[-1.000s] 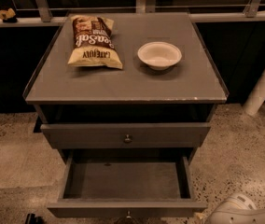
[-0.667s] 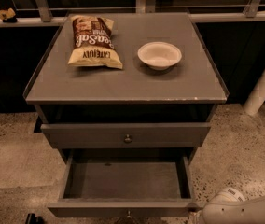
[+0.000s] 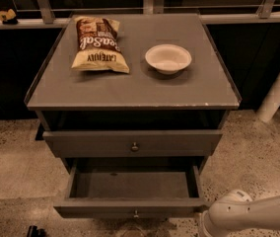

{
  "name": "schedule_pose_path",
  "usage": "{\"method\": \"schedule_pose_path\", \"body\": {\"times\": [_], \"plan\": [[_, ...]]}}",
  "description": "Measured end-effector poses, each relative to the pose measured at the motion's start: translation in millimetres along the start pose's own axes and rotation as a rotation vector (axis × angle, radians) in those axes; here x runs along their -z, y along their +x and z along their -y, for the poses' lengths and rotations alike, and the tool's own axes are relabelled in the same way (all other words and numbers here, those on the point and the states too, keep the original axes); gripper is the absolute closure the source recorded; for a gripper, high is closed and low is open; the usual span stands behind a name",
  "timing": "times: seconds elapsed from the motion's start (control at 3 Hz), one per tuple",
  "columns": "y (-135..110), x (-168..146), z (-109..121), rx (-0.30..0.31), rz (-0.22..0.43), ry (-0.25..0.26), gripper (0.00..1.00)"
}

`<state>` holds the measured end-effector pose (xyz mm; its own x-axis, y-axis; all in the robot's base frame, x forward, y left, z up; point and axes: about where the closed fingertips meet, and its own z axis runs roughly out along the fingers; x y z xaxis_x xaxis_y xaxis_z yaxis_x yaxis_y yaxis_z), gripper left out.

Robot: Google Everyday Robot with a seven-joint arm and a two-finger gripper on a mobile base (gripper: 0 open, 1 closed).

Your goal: Close middle drawer

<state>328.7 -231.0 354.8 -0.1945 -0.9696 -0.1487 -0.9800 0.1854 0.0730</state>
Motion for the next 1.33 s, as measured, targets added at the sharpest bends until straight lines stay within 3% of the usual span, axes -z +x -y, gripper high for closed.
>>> {"method": "schedule_pose_path", "body": {"times": [0.33,1.0,1.33], "plan": [[-21.8,13.1,37.8,-0.063,0.038,0.061,0.0],[-16.4,11.6,45.7,-0.08,0.055,0.083,0.0],[-16.4,8.4,62.3,-0.096,0.104,0.097,0.0]]}}
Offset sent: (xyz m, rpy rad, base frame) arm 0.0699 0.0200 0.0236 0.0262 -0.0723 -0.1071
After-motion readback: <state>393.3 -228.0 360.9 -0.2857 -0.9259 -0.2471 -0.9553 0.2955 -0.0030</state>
